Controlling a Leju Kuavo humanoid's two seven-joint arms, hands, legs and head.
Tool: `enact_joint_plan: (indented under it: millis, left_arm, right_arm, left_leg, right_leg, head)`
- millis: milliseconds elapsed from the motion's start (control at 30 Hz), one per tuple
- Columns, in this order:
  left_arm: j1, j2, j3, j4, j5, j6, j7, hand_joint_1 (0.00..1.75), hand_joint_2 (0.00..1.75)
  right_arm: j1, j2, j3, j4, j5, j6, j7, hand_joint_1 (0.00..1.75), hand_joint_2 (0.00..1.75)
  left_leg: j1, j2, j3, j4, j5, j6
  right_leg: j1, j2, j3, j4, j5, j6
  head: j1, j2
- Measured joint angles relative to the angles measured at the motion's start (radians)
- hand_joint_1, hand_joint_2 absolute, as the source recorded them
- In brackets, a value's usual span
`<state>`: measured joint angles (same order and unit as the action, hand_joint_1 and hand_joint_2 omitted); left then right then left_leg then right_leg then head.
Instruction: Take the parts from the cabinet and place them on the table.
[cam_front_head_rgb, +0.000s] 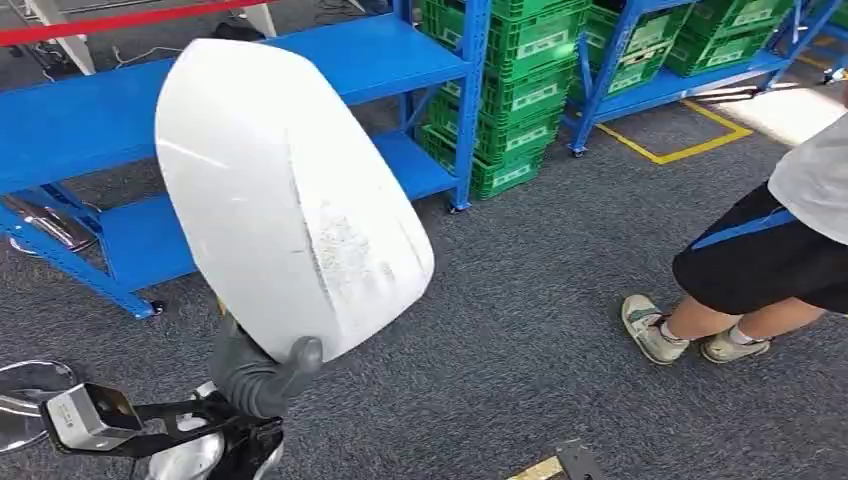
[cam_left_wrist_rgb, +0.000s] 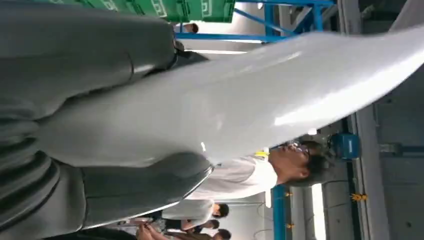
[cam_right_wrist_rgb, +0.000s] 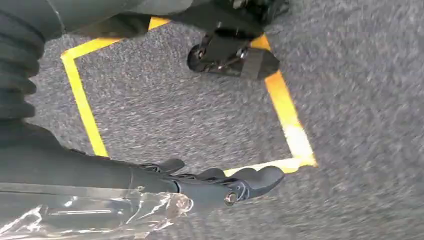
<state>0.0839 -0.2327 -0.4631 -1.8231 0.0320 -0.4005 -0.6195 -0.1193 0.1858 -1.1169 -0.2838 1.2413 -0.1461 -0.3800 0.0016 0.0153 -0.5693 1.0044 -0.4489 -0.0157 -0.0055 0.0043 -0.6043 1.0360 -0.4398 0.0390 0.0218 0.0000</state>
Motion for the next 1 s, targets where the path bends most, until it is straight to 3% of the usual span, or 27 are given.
enact_joint_plan:
  millis: [67,100,167,200,233,267,300,367,400,533,567,600,667,700,733,767,833,867,900,933,1000]
  left_arm:
    - [0.000,0.001,0.000,0.000,0.000,-0.005,0.000,1.75,1.75]
    - [0.000,0.001,0.000,0.000,0.000,-0.007,0.000,1.75,1.75]
    - [-0.001,0.003,-0.001,0.000,-0.001,-0.010,0.003,1.75,1.75]
    - [-0.001,0.003,-0.001,0.001,-0.001,-0.010,0.003,1.75,1.75]
    - [-0.001,0.003,-0.001,0.001,-0.002,-0.010,0.003,1.75,1.75]
    - [-0.001,0.003,-0.001,0.001,-0.003,-0.010,0.005,1.75,1.75]
    - [-0.001,0.003,-0.001,0.001,-0.003,-0.010,0.005,1.75,1.75]
    - [-0.002,0.003,-0.002,0.002,-0.004,-0.010,0.006,1.75,1.75]
    - [-0.002,0.003,-0.002,0.002,-0.003,-0.010,0.006,1.75,1.75]
    - [-0.004,0.002,-0.003,0.004,-0.001,-0.010,0.006,1.75,1.75]
    - [-0.004,0.000,-0.004,0.004,-0.001,-0.010,0.006,1.75,1.75]
    - [-0.004,0.000,-0.004,0.004,-0.002,-0.009,0.006,1.75,1.75]
    - [-0.004,0.000,-0.004,0.004,-0.003,-0.007,0.006,1.75,1.75]
    - [-0.004,0.000,-0.004,0.004,-0.004,-0.007,0.006,1.75,1.75]
    - [-0.004,0.000,-0.004,0.004,-0.005,-0.006,0.006,1.75,1.75]
    - [-0.004,0.000,-0.004,0.004,-0.004,-0.006,0.004,1.75,1.75]
    - [-0.005,0.000,-0.007,0.004,0.002,-0.010,-0.006,1.75,1.75]
    - [-0.005,0.000,-0.008,0.004,0.010,-0.014,-0.010,1.75,1.75]
    - [-0.005,0.000,-0.009,0.004,0.018,-0.019,-0.014,1.75,1.75]
    - [-0.005,0.001,-0.009,0.004,0.021,-0.023,-0.016,1.75,1.75]
    - [-0.007,0.002,-0.010,0.004,0.021,-0.027,-0.019,1.75,1.75]
  right_arm:
    - [0.000,0.000,-0.001,0.000,0.002,0.000,0.005,0.00,1.75]
    - [-0.001,0.000,-0.001,0.000,0.003,0.000,0.005,0.00,1.75]
    - [0.001,0.000,-0.001,0.000,0.008,0.000,0.009,0.00,1.75]
    - [0.004,0.000,-0.001,0.000,0.008,0.000,0.009,0.00,1.75]
    - [0.007,0.000,-0.001,0.000,0.008,0.000,0.009,0.00,1.75]
    - [0.007,0.000,-0.001,0.000,0.008,0.000,0.009,0.00,1.75]
    - [0.007,0.000,-0.001,0.000,0.007,0.000,0.008,0.00,1.75]
    - [0.005,0.000,-0.001,0.000,0.009,0.000,0.010,0.00,1.75]
    - [0.004,0.000,-0.001,0.000,0.010,0.000,0.011,0.00,1.75]
    - [0.009,0.000,-0.001,0.000,0.011,-0.003,0.006,0.00,1.75]
    - [0.011,-0.001,-0.001,0.000,0.015,-0.004,0.000,0.00,1.75]
    - [0.010,0.000,0.000,0.000,0.019,-0.007,-0.009,0.00,1.75]
    - [0.006,0.000,0.001,0.000,0.028,-0.022,-0.017,0.00,1.75]
    - [0.006,0.000,0.002,0.000,0.031,-0.026,-0.017,0.00,1.75]
    - [0.007,0.000,0.002,0.000,0.033,-0.026,-0.017,0.00,1.75]
    - [0.008,0.000,0.002,0.000,0.032,-0.022,-0.015,0.00,1.75]
    - [0.007,-0.001,0.001,0.000,0.014,-0.017,-0.005,0.00,1.75]
    - [0.005,-0.002,0.001,-0.001,0.008,-0.015,0.001,0.00,1.75]
    - [-0.001,-0.002,0.001,0.000,0.002,-0.011,0.007,0.00,1.75]
    - [-0.007,-0.002,0.001,0.000,0.002,-0.010,0.011,0.00,1.75]
    - [-0.007,-0.002,0.001,0.000,0.003,-0.006,0.019,0.00,1.75]
  left_leg:
    - [0.001,-0.004,-0.004,0.014,-0.020,-0.014]
    - [0.001,-0.006,-0.024,0.060,-0.053,-0.017]
    - [0.003,-0.006,-0.101,0.221,-0.132,-0.021]
    - [0.002,-0.006,-0.137,0.289,-0.152,-0.022]
    - [0.003,-0.006,-0.150,0.308,-0.146,-0.022]
    - [0.004,-0.006,-0.142,0.285,-0.116,-0.022]
    - [0.005,-0.007,-0.114,0.223,-0.070,-0.021]
    - [0.010,-0.019,-0.032,0.058,0.010,-0.021]
    - [0.011,-0.031,-0.013,0.014,0.008,-0.022]
    - [0.009,-0.030,-0.014,0.004,0.005,0.008]
    - [0.013,-0.027,-0.010,0.000,0.008,0.014]
    - [0.013,-0.025,-0.010,0.000,0.006,0.020]
    - [0.009,-0.018,-0.010,0.000,0.006,0.026]
    - [0.008,-0.015,-0.010,0.001,0.005,0.026]
    - [0.007,-0.013,-0.009,0.001,0.005,0.027]
    - [0.007,-0.013,-0.008,0.001,0.005,0.027]
    - [0.007,-0.001,-0.003,0.001,0.001,0.026]
    - [0.006,-0.001,0.002,0.001,-0.002,0.022]
    - [-0.002,0.003,0.005,0.003,-0.007,0.014]
    - [-0.004,0.006,0.004,0.006,-0.009,0.009]
    - [-0.003,0.025,0.006,0.001,-0.007,0.001]
  right_leg:
    - [-0.009,0.013,0.004,-0.011,0.009,-0.014]
    - [-0.010,0.018,0.003,-0.011,0.011,-0.019]
    - [-0.010,0.026,0.001,-0.011,0.010,-0.022]
    - [-0.010,0.030,0.001,-0.011,0.010,-0.023]
    - [-0.010,0.035,0.001,-0.011,0.010,-0.023]
    - [-0.012,0.040,0.001,-0.011,0.010,-0.022]
    - [-0.013,0.046,0.002,-0.011,0.010,-0.021]
    - [-0.016,0.055,0.006,-0.011,0.009,-0.012]
    - [-0.007,0.060,0.001,-0.003,0.006,-0.004]
    - [-0.014,0.063,-0.002,-0.016,0.011,0.020]
    - [-0.014,0.046,-0.007,-0.004,0.003,0.024]
    - [-0.010,0.022,-0.026,0.038,-0.026,0.028]
    - [-0.010,0.005,-0.104,0.206,-0.107,0.032]
    - [-0.010,0.004,-0.135,0.269,-0.130,0.033]
    - [-0.010,0.004,-0.155,0.309,-0.135,0.033]
    - [-0.010,0.004,-0.145,0.288,-0.112,0.031]
    - [-0.010,-0.005,-0.068,0.138,-0.031,0.025]
    - [-0.008,-0.031,-0.019,0.049,0.006,0.023]
    - [0.003,-0.077,0.001,0.001,-0.005,0.020]
    - [0.000,-0.058,0.006,-0.002,0.003,0.009]
    - [0.004,-0.037,-0.005,0.002,0.004,0.000]
  head:
    - [-0.002,0.000]
    - [-0.008,0.000]
    - [-0.009,0.000]
    - [-0.009,0.000]
    - [-0.008,0.000]
    - [-0.009,0.000]
    - [-0.009,0.000]
    - [-0.010,0.000]
    - [-0.015,0.000]
    - [-0.013,0.000]
    - [-0.013,0.000]
    - [-0.002,0.000]
    - [0.000,0.000]
    - [0.002,0.000]
    - [0.000,0.000]
    - [0.001,0.000]
    - [0.002,0.000]
    - [0.002,0.000]
    - [0.003,0.000]
    - [0.002,0.000]
    - [0.002,0.000]
